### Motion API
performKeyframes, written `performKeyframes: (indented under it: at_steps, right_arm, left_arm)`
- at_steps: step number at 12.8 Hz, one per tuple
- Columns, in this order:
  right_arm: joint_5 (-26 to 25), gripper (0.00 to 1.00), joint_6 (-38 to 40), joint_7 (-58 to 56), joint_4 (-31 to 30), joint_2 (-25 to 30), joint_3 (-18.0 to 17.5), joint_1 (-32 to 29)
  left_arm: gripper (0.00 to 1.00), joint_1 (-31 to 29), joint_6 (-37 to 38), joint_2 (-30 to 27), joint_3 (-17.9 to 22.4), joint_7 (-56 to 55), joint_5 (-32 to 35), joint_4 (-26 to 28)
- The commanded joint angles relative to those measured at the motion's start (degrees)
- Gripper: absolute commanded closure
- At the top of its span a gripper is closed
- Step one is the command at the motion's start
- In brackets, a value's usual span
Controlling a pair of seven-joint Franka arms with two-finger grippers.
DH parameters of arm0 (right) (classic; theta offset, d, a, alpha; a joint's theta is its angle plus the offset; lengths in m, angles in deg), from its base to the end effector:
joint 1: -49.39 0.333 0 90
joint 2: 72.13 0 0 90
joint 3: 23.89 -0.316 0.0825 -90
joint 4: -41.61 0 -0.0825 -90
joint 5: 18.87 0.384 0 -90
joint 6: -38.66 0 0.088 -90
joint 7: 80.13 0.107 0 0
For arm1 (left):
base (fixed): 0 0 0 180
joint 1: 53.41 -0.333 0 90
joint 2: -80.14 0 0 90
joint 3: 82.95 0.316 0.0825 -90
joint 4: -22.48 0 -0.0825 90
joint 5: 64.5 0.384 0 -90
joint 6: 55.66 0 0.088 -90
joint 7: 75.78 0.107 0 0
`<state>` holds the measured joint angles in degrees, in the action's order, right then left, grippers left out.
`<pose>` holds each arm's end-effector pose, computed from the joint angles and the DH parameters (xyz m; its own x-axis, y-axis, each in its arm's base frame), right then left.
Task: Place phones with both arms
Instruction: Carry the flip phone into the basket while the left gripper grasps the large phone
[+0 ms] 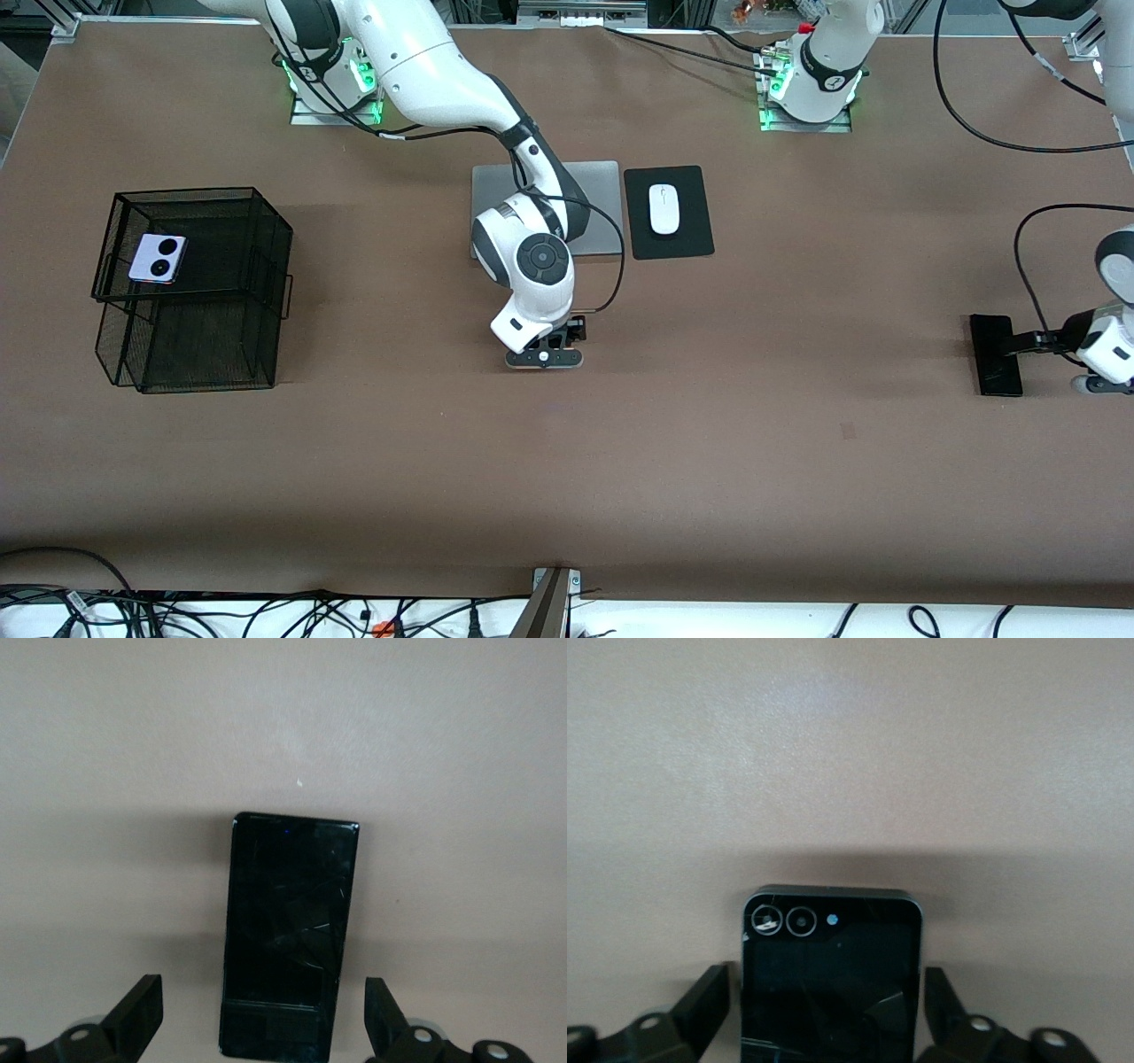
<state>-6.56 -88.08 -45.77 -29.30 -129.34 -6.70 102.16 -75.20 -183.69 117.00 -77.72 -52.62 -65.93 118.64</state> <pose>0.5713 0.4914 0.1733 0.9979 0.0288 0.0587 0.0256 -0.9982 0.0539 0.6010 0.2988 0.2219 0.9935 0.0674 -0.0917 0.0677 -0.9977 -0.0004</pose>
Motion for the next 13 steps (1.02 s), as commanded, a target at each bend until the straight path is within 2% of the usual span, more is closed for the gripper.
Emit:
performKeyframes:
  at_steps: [1,3,6,9,13]
  right_arm:
    - [-0.18,0.68,0.43,1.15,-0.55,0.61,0.48,0.67]
    - [-0.18,0.69,1.83,1.76,-0.55,1.22,0.57,0.5]
    - [-0.27,0.69,11.22,-0.41,-0.55,7.97,2.41,-1.95]
    - [-0.27,0.69,20.36,-7.52,-0.55,14.65,3.38,-7.66]
    - [-0.27,0.68,26.52,-15.7,-0.55,20.82,3.82,-15.57]
  left_arm:
    - [0.0,-0.63,-2.93,0.31,-0.65,0.22,-0.95,2.53]
    - [0.0,-0.54,-3.02,1.02,-0.65,0.13,-2.35,2.53]
    - [0.0,-0.54,-5.47,1.99,-0.65,0.22,-2.35,3.32]
    - [0.0,-0.54,-7.15,3.13,-0.65,0.66,-2.27,3.5]
    - [0.0,-0.54,-8.64,4.1,-0.65,0.66,-2.27,3.76]
